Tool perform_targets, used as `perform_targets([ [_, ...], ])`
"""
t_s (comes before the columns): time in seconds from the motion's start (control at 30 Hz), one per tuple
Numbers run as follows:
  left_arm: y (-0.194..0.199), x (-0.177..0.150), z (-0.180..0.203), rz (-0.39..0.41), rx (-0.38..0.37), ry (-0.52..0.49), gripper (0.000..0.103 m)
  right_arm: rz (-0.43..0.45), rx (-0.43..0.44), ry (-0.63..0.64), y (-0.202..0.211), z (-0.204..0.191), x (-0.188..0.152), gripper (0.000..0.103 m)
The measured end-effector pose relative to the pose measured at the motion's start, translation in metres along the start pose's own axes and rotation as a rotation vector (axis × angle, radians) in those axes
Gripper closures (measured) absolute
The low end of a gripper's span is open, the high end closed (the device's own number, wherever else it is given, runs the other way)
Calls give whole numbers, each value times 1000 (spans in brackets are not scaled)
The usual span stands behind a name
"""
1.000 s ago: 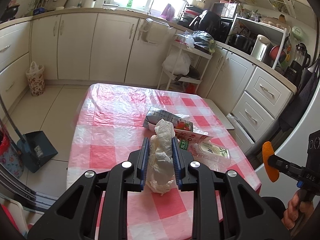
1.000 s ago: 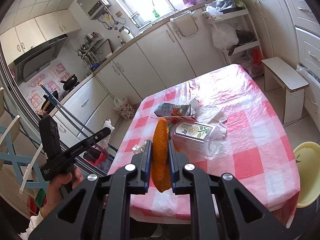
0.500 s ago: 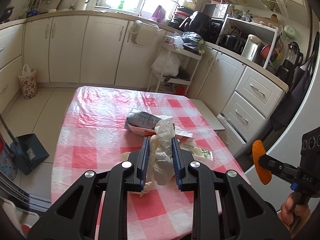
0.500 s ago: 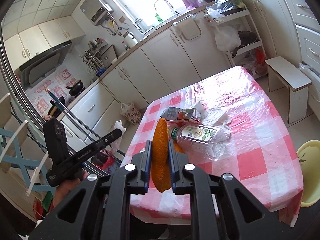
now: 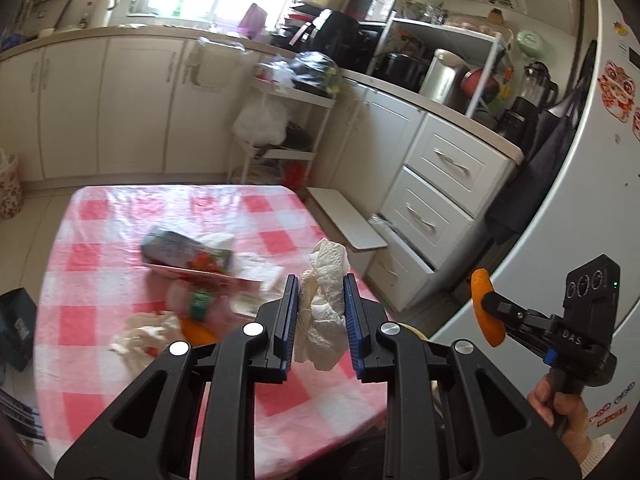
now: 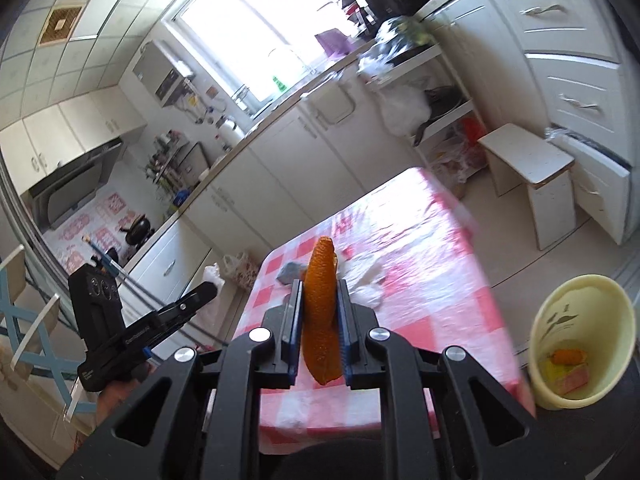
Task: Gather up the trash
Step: 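Carry both items to the yellow bucket and open both grippers over it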
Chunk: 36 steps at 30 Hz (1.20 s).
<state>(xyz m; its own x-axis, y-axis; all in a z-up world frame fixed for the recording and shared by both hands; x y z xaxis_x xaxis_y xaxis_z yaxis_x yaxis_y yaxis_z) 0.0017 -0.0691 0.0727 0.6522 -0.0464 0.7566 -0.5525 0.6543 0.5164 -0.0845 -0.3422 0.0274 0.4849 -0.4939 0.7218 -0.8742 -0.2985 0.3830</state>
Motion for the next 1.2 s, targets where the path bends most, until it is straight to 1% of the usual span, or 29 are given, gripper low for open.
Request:
perform_targets([
  [0.2,-50,-10,63,-101,-84,-65,82,64,-104,-85,42,65,1,86],
  [0.33,-89,-18,106,-176,-128,-120,82,86,-174,-140,59,105,-5,86],
  [0.43,-120,-25,134,-236,-153,-162,82,85,-217,-175,65,130,-11,85],
  [0.6,-167,-32,169,-315,-178,-213,82,63,-275,-198,62,164,-21,85],
  [0.73,-197,-37,187,-356,-195,-231,82,23,-317,-197,47,188,-30,84],
  [0.8,-209,-40,193,-376,-200,-233,82,-20,-344,-198,33,204,-38,82],
  [0.83,-215,-41,196,-388,-201,-235,82,-52,-360,-205,23,215,-43,78],
  [0.87,-221,-42,197,-400,-201,-238,82,-79,-386,-215,15,225,-49,67],
  [0.9,-229,-44,200,-416,-201,-241,82,-94,-405,-224,11,234,-52,63],
  [0.93,-238,-47,203,-432,-201,-244,82,-108,-420,-245,8,243,-58,63],
  [1.03,-262,-52,208,-472,-201,-240,82,-102,-432,-301,14,255,-69,63],
  [1.1,-275,-57,209,-497,-202,-235,82,-107,-440,-290,21,255,-74,58],
  [1.2,-291,-65,214,-521,-206,-233,82,-119,-449,-291,33,258,-81,56],
])
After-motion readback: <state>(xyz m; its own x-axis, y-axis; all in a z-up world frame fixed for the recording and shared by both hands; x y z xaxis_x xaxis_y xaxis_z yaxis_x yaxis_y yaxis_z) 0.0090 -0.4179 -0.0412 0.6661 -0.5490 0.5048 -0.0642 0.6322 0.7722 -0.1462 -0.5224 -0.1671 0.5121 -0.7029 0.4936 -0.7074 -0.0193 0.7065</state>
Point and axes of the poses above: each gripper's, at about its wrist camera, not at the fingertips, and y roughly against the way its jaws point, z to its right, x to its top, the point moved 1 cm from there along -y, roughly the way its jaws point, and after that the axes turned 4 degrees about y, right-handed, at the moved point
